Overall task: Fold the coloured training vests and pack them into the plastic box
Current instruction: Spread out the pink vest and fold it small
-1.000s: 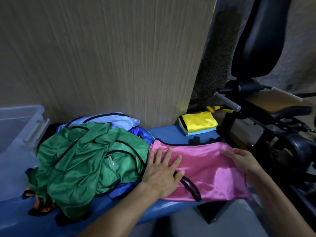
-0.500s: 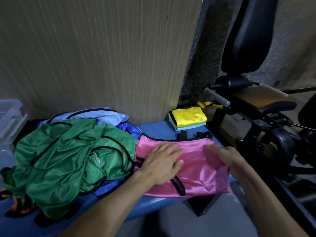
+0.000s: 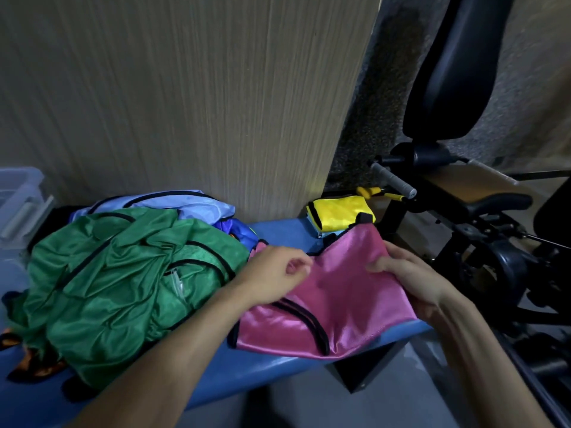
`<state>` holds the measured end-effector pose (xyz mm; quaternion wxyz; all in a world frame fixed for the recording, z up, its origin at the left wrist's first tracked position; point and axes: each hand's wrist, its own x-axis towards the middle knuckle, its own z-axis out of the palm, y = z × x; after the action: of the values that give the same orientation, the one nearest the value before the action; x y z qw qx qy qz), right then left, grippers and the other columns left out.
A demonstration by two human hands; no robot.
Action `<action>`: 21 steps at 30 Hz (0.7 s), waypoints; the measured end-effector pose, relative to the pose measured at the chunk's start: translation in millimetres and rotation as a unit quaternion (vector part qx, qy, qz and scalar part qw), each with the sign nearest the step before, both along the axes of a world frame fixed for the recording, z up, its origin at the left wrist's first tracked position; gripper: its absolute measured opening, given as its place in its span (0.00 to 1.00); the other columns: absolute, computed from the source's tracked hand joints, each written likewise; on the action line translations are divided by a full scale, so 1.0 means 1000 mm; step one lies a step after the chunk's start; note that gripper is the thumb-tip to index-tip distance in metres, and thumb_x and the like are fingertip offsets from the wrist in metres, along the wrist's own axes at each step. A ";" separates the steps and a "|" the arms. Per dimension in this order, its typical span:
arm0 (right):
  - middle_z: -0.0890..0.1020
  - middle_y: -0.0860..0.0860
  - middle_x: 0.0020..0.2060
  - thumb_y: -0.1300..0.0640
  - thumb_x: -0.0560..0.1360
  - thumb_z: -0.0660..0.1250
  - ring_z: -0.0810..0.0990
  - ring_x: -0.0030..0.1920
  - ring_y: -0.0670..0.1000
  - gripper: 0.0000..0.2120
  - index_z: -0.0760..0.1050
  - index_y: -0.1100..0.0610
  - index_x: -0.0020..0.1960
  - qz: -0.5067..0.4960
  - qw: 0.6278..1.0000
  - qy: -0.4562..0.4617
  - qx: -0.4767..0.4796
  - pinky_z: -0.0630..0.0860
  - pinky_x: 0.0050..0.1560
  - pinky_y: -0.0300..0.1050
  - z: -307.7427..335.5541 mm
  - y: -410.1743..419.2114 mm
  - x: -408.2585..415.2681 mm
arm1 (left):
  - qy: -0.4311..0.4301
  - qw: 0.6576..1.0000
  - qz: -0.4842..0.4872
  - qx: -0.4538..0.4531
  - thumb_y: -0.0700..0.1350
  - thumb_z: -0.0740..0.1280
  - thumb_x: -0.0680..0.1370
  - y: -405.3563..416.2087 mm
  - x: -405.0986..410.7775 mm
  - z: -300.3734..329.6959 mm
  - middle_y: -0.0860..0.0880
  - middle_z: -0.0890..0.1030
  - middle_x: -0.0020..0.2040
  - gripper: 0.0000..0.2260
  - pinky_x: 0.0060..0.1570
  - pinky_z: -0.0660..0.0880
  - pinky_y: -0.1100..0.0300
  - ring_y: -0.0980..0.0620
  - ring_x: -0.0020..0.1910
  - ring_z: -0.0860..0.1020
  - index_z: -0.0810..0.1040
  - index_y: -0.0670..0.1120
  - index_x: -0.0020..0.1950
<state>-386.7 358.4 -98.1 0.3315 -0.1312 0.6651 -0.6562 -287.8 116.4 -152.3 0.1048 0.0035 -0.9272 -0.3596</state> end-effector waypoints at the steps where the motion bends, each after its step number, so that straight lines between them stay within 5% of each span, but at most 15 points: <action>1: 0.85 0.63 0.52 0.66 0.68 0.71 0.84 0.47 0.61 0.28 0.76 0.57 0.67 -0.005 1.000 0.024 0.013 0.83 0.46 0.52 0.004 -0.014 0.006 | -0.013 0.995 0.015 0.094 0.47 0.68 0.81 -0.007 0.003 0.005 0.54 0.85 0.46 0.07 0.48 0.75 0.59 0.61 0.43 0.81 0.85 0.50 0.56; 5: 0.84 0.58 0.46 0.69 0.74 0.67 0.81 0.41 0.56 0.23 0.73 0.54 0.66 -0.012 0.981 0.166 0.096 0.76 0.41 0.50 0.004 -0.093 0.044 | -0.106 0.923 0.055 0.367 0.49 0.63 0.84 -0.024 0.021 0.018 0.48 0.85 0.44 0.10 0.41 0.79 0.57 0.51 0.39 0.83 0.81 0.46 0.53; 8: 0.80 0.54 0.37 0.64 0.77 0.68 0.78 0.34 0.52 0.20 0.68 0.55 0.67 0.096 0.966 0.206 0.124 0.76 0.31 0.46 -0.013 -0.137 0.075 | -0.133 0.881 0.094 0.444 0.55 0.63 0.83 -0.032 0.029 0.010 0.43 0.85 0.44 0.17 0.40 0.77 0.57 0.48 0.39 0.82 0.84 0.44 0.53; 11: 0.83 0.51 0.40 0.60 0.78 0.70 0.80 0.37 0.50 0.27 0.61 0.40 0.68 0.156 0.948 0.227 0.161 0.80 0.38 0.48 -0.024 -0.136 0.083 | -0.109 0.902 0.156 0.387 0.45 0.68 0.79 -0.036 0.027 -0.005 0.42 0.86 0.49 0.07 0.47 0.79 0.51 0.46 0.44 0.84 0.84 0.44 0.53; 13: 0.84 0.44 0.42 0.58 0.77 0.72 0.80 0.38 0.46 0.21 0.72 0.46 0.67 0.166 0.914 0.318 0.188 0.79 0.44 0.47 -0.027 -0.117 0.078 | -0.111 0.926 0.185 0.310 0.42 0.68 0.74 -0.037 0.024 -0.012 0.44 0.86 0.45 0.07 0.49 0.81 0.46 0.42 0.44 0.84 0.83 0.47 0.50; 15: 0.81 0.37 0.37 0.53 0.74 0.76 0.79 0.38 0.40 0.14 0.80 0.50 0.58 0.195 0.875 0.384 0.221 0.76 0.44 0.39 -0.031 -0.094 0.075 | -0.114 0.940 0.197 0.254 0.39 0.65 0.77 -0.033 0.026 -0.009 0.46 0.84 0.40 0.06 0.37 0.77 0.55 0.45 0.36 0.81 0.81 0.47 0.48; 17: 0.79 0.39 0.38 0.46 0.69 0.79 0.77 0.39 0.38 0.19 0.79 0.47 0.57 0.228 0.841 0.413 0.265 0.75 0.43 0.36 -0.037 -0.072 0.074 | -0.113 0.953 0.203 0.194 0.39 0.63 0.80 -0.029 0.029 0.000 0.48 0.79 0.39 0.06 0.32 0.70 0.61 0.50 0.33 0.76 0.77 0.47 0.46; 19: 0.76 0.41 0.44 0.40 0.66 0.80 0.76 0.44 0.40 0.25 0.76 0.45 0.58 0.248 0.807 0.443 0.300 0.75 0.48 0.37 -0.045 -0.054 0.072 | -0.127 0.967 0.183 0.122 0.41 0.65 0.81 -0.029 0.032 0.004 0.47 0.80 0.47 0.01 0.41 0.73 0.59 0.48 0.43 0.79 0.76 0.46 0.51; 21: 0.73 0.40 0.46 0.39 0.65 0.78 0.74 0.47 0.41 0.25 0.74 0.44 0.57 0.246 0.784 0.484 0.301 0.74 0.49 0.37 -0.054 -0.043 0.072 | -0.152 0.973 0.160 0.065 0.43 0.68 0.79 -0.030 0.036 0.008 0.46 0.81 0.56 0.11 0.56 0.76 0.54 0.45 0.55 0.79 0.76 0.44 0.60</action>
<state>-314.7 315.3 -151.9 0.1392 -0.4844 0.8470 -0.1688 -252.2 86.7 -144.5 0.0188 0.2134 -0.8942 -0.3932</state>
